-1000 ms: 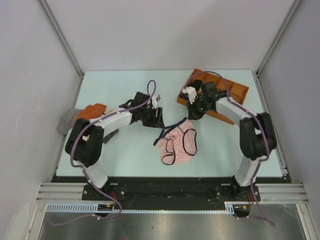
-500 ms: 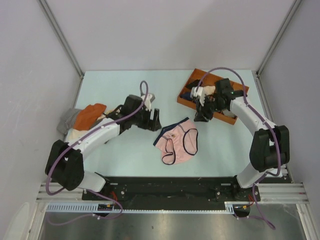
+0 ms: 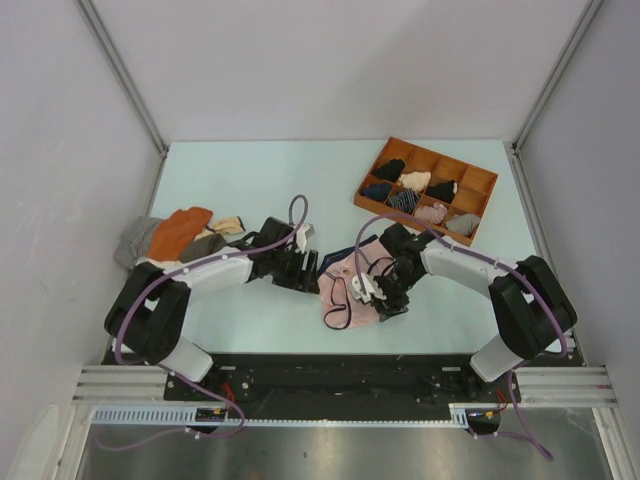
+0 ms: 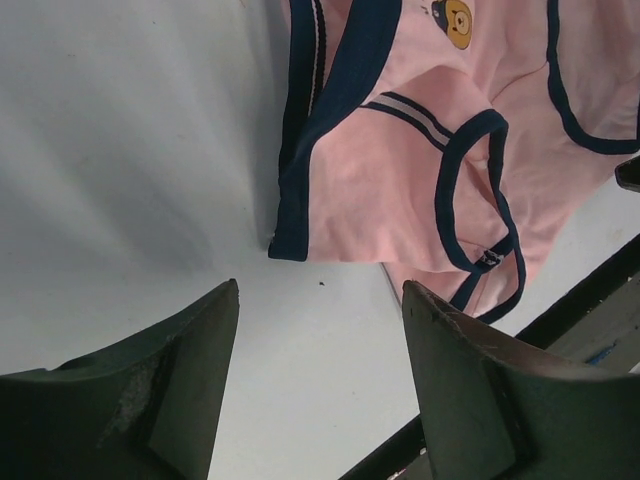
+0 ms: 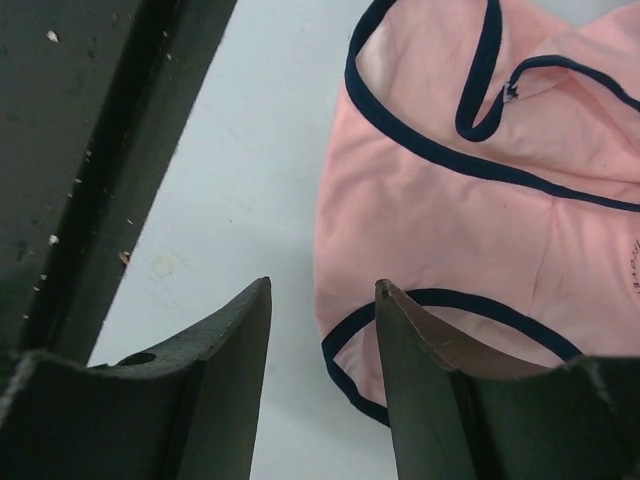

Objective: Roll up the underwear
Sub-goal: Flatten out the underwear at the center of the board.

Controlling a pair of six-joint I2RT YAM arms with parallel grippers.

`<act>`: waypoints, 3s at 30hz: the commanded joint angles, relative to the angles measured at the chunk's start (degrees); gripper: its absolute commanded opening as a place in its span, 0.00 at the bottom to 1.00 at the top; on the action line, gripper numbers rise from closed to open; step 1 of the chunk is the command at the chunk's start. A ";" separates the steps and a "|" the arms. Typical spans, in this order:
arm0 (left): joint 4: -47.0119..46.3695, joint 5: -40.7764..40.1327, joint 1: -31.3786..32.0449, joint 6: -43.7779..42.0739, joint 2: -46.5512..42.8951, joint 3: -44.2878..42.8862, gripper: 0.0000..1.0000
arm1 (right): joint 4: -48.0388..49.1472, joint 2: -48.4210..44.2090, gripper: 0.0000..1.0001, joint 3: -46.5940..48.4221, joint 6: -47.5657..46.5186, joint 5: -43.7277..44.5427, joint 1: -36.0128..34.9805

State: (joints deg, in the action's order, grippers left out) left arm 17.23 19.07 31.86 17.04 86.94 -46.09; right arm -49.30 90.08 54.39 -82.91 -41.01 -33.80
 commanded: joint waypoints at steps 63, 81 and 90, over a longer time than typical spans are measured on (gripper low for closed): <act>6.61 -3.34 11.83 -1.39 -4.18 -9.36 0.75 | 9.53 -2.66 0.51 3.78 26.68 -4.25 27.65; 3.86 -5.71 8.84 -4.56 32.76 -41.10 0.70 | 13.35 10.99 0.50 7.92 40.81 4.27 25.19; 4.30 -6.94 9.01 -4.56 37.51 -43.74 0.58 | 12.91 15.73 0.43 10.47 43.01 6.74 24.66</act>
State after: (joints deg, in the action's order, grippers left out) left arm 20.32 13.28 40.64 13.45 121.62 -87.22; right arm -36.71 103.35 62.54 -41.54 -36.01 -9.08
